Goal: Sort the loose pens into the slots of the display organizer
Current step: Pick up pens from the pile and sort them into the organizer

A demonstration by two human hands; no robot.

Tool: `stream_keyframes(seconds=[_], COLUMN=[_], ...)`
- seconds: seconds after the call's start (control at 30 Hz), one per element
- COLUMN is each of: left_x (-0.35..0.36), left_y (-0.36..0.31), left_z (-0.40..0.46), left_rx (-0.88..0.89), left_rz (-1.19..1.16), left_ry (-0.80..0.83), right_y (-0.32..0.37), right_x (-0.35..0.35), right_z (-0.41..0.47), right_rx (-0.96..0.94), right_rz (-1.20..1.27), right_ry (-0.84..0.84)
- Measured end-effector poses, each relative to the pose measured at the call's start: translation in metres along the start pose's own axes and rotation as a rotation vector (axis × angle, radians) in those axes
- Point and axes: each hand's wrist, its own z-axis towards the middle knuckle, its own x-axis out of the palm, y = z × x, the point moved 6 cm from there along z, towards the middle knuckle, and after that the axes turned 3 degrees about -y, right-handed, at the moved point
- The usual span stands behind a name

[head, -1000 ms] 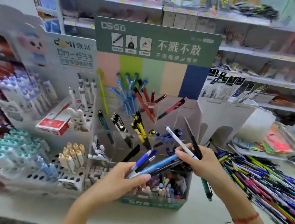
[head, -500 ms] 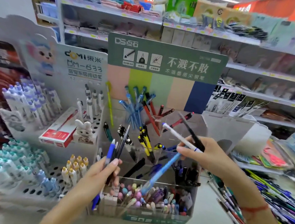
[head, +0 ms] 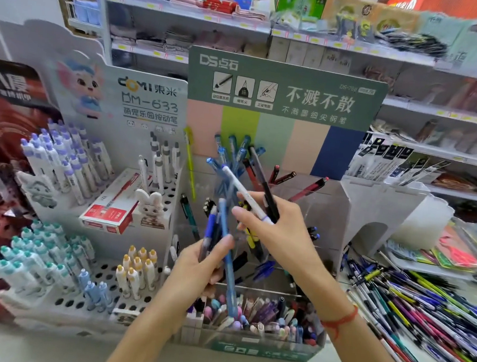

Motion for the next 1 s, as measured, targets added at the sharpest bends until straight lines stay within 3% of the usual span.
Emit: stream_keyframes(seconds=[0.07,0.17,0.23,0.33,0.43,0.53,0.7,0.9,1.0], left_x=[-0.009,-0.015,-0.012,-0.004,-0.004,-0.018,-0.033,-0.037,-0.038], left_y=[-0.002,-0.008,-0.012,-0.012,-0.014,-0.012,-0.007,-0.007,-0.006], left_z=[0.0,0.002,0.004,0.007,0.009,0.009,0.006,0.006,0.007], left_rx=[0.012,0.078,0.114,0.116,0.128,0.135,0.115,0.081,0.065], left_rz=[-0.16,-0.365,-0.423,-0.461,-0.47,-0.406,-0.313,-0.198,-0.192], left_ry=[-0.1,-0.2,-0.235,-0.256,-0.244,-0.265,-0.273,-0.264,-0.25], right_y=[-0.005,-0.019,-0.023,-0.02,-0.007,0.029,0.07,0.076,0.081], right_x=[-0.003,0.009,0.014,0.006,-0.027,-0.068,-0.075,-0.034,-0.02], right_z=[-0.015,-0.041,-0.05,-0.047,-0.038,-0.019,0.029,0.084,0.1], right_rx=[0.022,0.12,0.169,0.215,0.154,-0.089,-0.386,-0.415,-0.43], right_rz=[-0.01,-0.128,-0.05,0.172,0.209,-0.047,-0.409,-0.801,-0.872], right_ry=[-0.003,0.157,0.168,-0.05,-0.32,-0.455,-0.454,-0.31,-0.245])
